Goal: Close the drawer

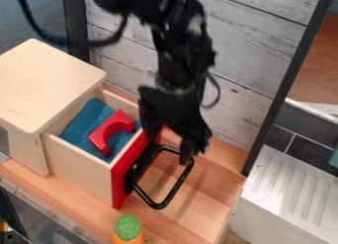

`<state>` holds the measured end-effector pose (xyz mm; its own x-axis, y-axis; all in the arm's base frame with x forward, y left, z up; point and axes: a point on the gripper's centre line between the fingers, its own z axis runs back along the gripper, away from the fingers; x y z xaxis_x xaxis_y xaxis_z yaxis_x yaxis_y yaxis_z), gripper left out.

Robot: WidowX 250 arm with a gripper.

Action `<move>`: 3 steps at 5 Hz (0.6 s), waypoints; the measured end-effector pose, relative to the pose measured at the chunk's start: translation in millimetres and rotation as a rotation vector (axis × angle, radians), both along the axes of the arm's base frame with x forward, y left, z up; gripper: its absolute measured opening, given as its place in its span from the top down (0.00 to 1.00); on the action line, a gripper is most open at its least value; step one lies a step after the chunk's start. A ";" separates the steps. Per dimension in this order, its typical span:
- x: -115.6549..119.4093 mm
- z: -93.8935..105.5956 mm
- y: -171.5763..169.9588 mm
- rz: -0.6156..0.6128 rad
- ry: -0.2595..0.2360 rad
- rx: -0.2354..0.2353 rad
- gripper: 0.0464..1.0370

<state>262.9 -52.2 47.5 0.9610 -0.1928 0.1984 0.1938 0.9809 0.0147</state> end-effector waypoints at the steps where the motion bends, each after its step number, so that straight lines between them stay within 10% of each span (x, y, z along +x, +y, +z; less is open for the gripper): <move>1: 1.1 -14.5 -17.0 -0.027 0.012 -0.017 0.04; 3: 16.2 -42.0 -64.1 -0.375 -0.018 -0.013 0.04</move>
<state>279.1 -116.2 5.5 0.8205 -0.5279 0.2192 0.5393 0.8421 0.0095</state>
